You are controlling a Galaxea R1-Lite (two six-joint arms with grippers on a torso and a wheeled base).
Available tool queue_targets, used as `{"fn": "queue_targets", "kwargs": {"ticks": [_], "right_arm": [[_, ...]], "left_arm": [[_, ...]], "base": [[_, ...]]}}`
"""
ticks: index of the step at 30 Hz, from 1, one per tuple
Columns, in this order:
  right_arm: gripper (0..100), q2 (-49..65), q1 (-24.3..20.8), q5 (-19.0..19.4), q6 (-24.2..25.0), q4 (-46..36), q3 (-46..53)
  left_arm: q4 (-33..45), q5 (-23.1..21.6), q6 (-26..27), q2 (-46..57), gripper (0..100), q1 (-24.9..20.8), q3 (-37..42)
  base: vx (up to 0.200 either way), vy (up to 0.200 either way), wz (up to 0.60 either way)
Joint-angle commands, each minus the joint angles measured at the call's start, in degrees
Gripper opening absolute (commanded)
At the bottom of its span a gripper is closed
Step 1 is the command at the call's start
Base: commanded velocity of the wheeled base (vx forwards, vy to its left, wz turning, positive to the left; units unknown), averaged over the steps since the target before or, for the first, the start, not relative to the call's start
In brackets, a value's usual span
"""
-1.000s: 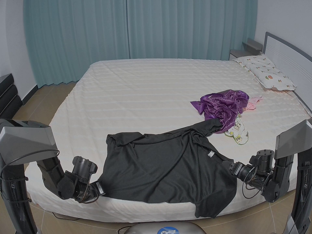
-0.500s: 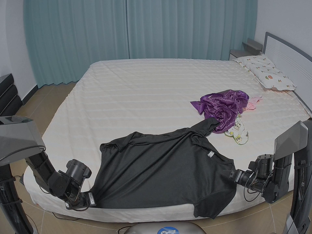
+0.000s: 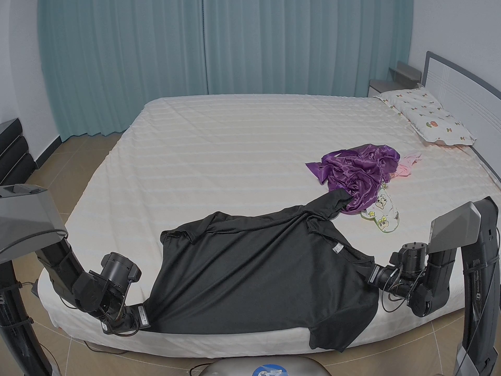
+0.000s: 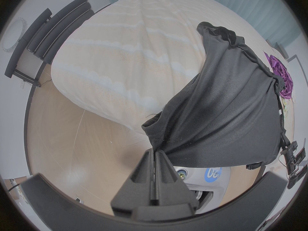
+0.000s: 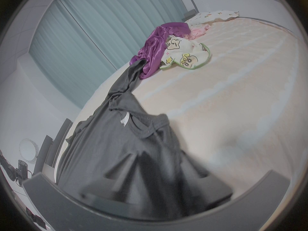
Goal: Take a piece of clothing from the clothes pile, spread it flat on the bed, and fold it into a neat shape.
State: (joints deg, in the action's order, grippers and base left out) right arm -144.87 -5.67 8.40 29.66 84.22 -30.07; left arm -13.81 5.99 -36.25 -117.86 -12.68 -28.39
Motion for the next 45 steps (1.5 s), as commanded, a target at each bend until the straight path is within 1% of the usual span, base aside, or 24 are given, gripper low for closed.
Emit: {"fn": "queue_targets", "kwargs": {"ticks": [1,4,11,12,14,18,19,20,21,23,26,29,30,31,33,39,43,44,45], "right_arm": [[0,-0.1,1.4,-0.1,0.0,0.2,-4.6],[0,0.2,2.0,0.0,-0.2,0.7,-6.2],[0,1.0,2.2,0.7,-0.3,-1.5,-10.4],[100,0.7,2.2,1.1,-0.3,-1.9,-10.9],[100,0.2,1.8,1.9,-0.3,-2.3,-11.1],[100,-0.6,1.5,2.0,-0.3,-1.7,-10.4],[100,0.3,2.3,2.0,-0.3,-1.7,-9.7],[100,0.3,2.3,2.0,-0.3,-1.7,-9.7],[100,2.1,3.9,2.2,-0.3,-1.7,-7.7],[100,4.0,5.1,3.7,-0.3,-1.7,-4.9],[100,7.1,6.3,7.5,-0.3,-1.3,1.9],[100,8.2,6.3,8.1,-0.7,-0.3,6.5],[100,8.2,6.3,8.1,-0.7,-0.3,6.5],[100,7.9,6.3,8.1,-1.4,1.1,8.2],[100,6.6,5.8,8.2,-2.9,5.5,12.3],[100,5.3,3.6,8.8,-6.2,5.7,16.0],[100,4.2,1.0,8.7,-6.3,5.7,15.7],[100,3.5,-0.3,8.1,-6.3,5.7,15.1],[100,3.5,-0.3,8.1,-6.3,5.7,15.1]], "left_arm": [[0.1,0.0,0.1,-0.2,0,0.0,0.0],[0.2,0.0,0.3,-0.2,0,0.0,0.3],[0.2,-0.1,0.4,-0.3,0,-0.6,0.7],[0.2,-0.1,0.4,-0.4,0,-0.6,0.7],[0.2,-0.4,0.4,-0.6,0,-0.6,0.4],[0.1,-1.5,0.4,-0.9,0,-0.6,0.3],[0.1,-2.5,0.3,-1.1,0,-0.6,0.1],[0.1,-2.5,0.3,-1.1,0,-0.6,0.1],[0.0,-2.6,0.3,-1.2,0,-0.6,0.1],[-0.1,-2.6,0.4,-1.2,0,-0.6,0.1],[-0.2,-2.6,0.3,-1.2,0,-0.6,0.1],[-0.2,-2.6,0.4,-1.1,0,-0.6,0.1],[-0.2,-2.6,0.4,-1.1,0,-0.6,0.1],[-0.2,-2.6,0.4,-1.1,0,-0.6,0.1],[-0.3,-2.6,0.4,-1.1,0,-0.6,0.2],[-0.3,-2.7,0.4,-1.1,0,-0.6,0.2],[-0.3,-2.7,0.4,-1.1,0,-0.6,0.2],[-0.3,-2.8,0.4,-1.1,0,-0.6,0.2],[-0.3,-2.8,0.4,-1.1,0,-0.6,0.2]], "base": [[0.0,0.0,0.0],[0.0,0.0,0.0],[0.0,0.0,0.0],[0.0,0.0,0.0],[0.0,0.0,0.0],[0.0,0.0,0.0],[0.0,0.0,0.0],[0.0,0.0,0.0],[0.0,0.0,0.0],[0.0,0.0,0.0],[0.0,0.0,0.0],[0.0,0.0,0.0],[0.0,0.0,0.0],[0.0,0.0,0.0],[0.0,0.0,0.0],[0.0,0.0,0.0],[0.0,0.0,0.0],[0.0,0.0,0.0],[0.0,0.0,0.0]]}}
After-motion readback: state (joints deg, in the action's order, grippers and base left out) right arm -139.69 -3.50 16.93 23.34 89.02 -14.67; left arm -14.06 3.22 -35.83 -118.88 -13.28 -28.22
